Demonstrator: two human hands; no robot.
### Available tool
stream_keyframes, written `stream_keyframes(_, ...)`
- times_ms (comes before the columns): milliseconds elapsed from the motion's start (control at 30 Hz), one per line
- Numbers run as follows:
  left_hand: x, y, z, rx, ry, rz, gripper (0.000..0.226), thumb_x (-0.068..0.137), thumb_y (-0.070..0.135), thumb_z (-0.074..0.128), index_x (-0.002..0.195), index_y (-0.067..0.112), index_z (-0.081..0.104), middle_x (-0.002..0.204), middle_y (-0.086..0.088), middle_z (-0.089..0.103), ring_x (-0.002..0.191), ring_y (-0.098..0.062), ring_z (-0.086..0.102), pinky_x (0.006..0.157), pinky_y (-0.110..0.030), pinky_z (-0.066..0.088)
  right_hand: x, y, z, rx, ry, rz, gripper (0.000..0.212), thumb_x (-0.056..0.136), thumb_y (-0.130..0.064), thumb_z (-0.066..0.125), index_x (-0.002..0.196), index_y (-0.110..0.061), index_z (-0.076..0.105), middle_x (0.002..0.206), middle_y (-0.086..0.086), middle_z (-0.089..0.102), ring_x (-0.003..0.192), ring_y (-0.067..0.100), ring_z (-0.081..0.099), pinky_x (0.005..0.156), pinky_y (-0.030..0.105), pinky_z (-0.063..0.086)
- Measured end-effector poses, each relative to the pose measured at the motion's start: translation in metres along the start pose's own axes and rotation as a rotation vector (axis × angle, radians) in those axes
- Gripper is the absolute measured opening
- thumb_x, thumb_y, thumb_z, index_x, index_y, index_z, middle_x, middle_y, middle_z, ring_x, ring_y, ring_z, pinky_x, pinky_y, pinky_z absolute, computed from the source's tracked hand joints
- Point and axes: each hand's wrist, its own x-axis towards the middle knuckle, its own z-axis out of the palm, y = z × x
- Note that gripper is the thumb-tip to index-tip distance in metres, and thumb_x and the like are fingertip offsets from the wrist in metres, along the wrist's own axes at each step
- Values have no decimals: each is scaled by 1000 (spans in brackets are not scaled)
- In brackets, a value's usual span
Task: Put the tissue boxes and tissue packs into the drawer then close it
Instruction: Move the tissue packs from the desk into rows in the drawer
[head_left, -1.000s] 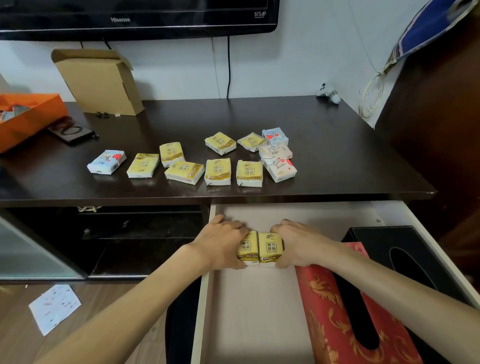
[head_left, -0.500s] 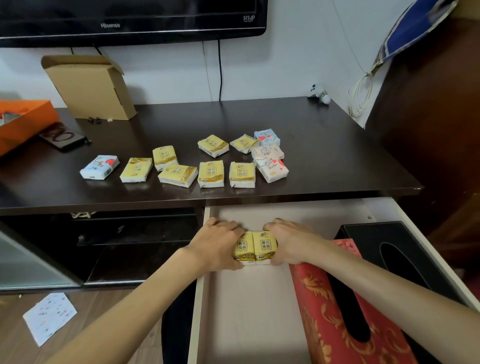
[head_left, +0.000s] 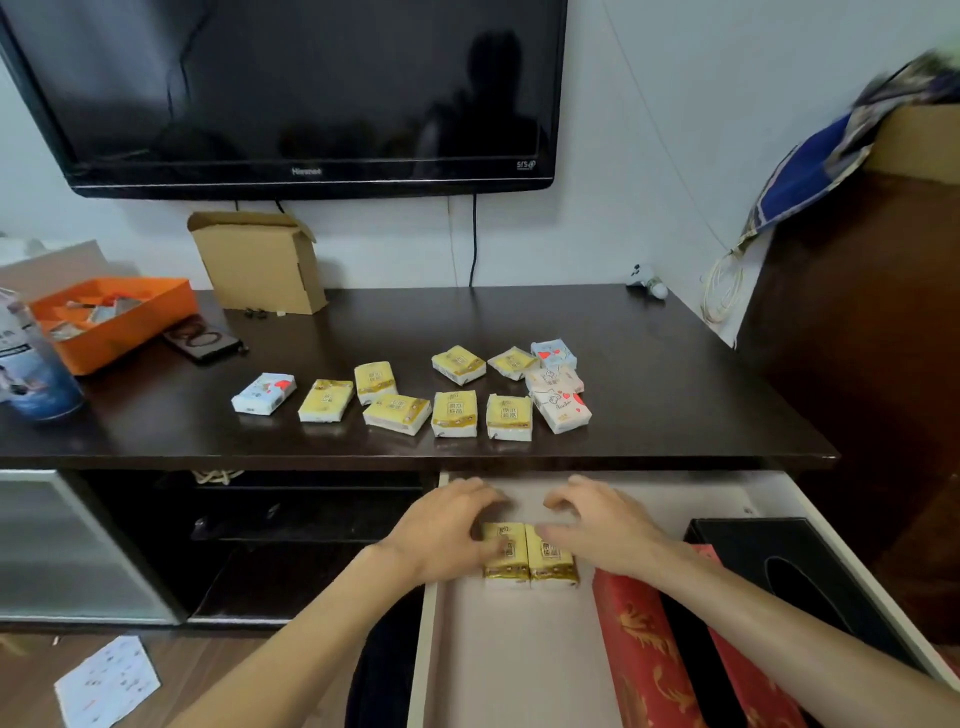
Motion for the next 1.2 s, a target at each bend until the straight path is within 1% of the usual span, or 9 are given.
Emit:
stream_keyframes(100, -8, -9, -25, -41, 140, -35, 44, 93, 44, 57, 135, 29, 57, 132, 13, 59, 123, -6, 53, 100, -31, 46, 1, -14, -20, 184, 139, -60, 15, 92, -45, 64, 99, -37, 75, 96, -20, 72, 91, 1, 67, 84, 36, 57)
stream_keyframes(200, -8, -24, -54, -56, 291, -104, 35, 94, 39, 58, 127, 30, 63, 122, 14, 64, 112, -6, 58, 91, -33, 52, 14, -33, -40, 270, 204, -138, 12, 95, -30, 66, 93, -33, 77, 85, -16, 75, 82, 2, 68, 79, 35, 59)
stream_keyframes(333, 5, -50, -87, -32, 454, -270, 31, 92, 40, 60, 118, 25, 67, 119, 7, 65, 108, -14, 61, 85, -36, 53, 49, -54, -61, 269, 199, -244, 13, 95, -26, 67, 100, -32, 77, 95, -15, 74, 93, 2, 67, 87, 38, 57)
stream_keyframes(500, 32, -78, -94, 73, 347, -444, 45, 87, 58, 60, 112, 24, 76, 125, 0, 59, 119, -22, 52, 94, -37, 46, 105, -75, -58, 125, 176, -369, 14, 92, -31, 73, 105, -35, 75, 127, -15, 61, 122, 6, 51, 105, 41, 47)
stream_keyframes(633, 40, -86, -83, 134, 340, -469, 52, 84, 68, 56, 109, 26, 72, 123, 2, 59, 118, -22, 48, 92, -39, 48, 134, -82, -55, -57, 26, -381, 38, 85, -53, 74, 119, -37, 71, 151, -9, 47, 141, 15, 37, 111, 41, 38)
stream_keyframes(833, 45, -90, -79, 149, 328, -454, 42, 84, 61, 64, 101, 23, 66, 117, -2, 62, 115, -25, 50, 92, -38, 48, 144, -85, -50, -98, -28, -369, 36, 79, -54, 77, 107, -43, 56, 122, -8, 58, 110, 16, 56, 90, 41, 55)
stream_keyframes(1000, 50, -91, -81, 53, 294, -474, 32, 81, 48, 74, 98, 25, 60, 114, 0, 64, 106, -19, 53, 85, -34, 51, 140, -86, -50, -122, 54, -401, 34, 81, -52, 78, 110, -40, 64, 126, -11, 59, 114, 12, 52, 88, 36, 51)
stream_keyframes(1100, 45, -94, -82, -108, 264, -511, 47, 73, 28, 84, 108, 25, 52, 117, 1, 60, 104, -16, 52, 81, -29, 47, 122, -83, -53, -35, 133, -422, 44, 79, -54, 78, 117, -41, 62, 135, -17, 55, 121, 6, 49, 92, 36, 50)
stream_keyframes(1200, 32, -86, -85, -249, 290, -516, 61, 68, 19, 86, 113, 26, 44, 111, 0, 59, 98, -15, 56, 80, -32, 53, 91, -76, -59, 74, 159, -421, 51, 75, -58, 77, 120, -46, 55, 128, -26, 52, 116, -2, 48, 91, 36, 51)
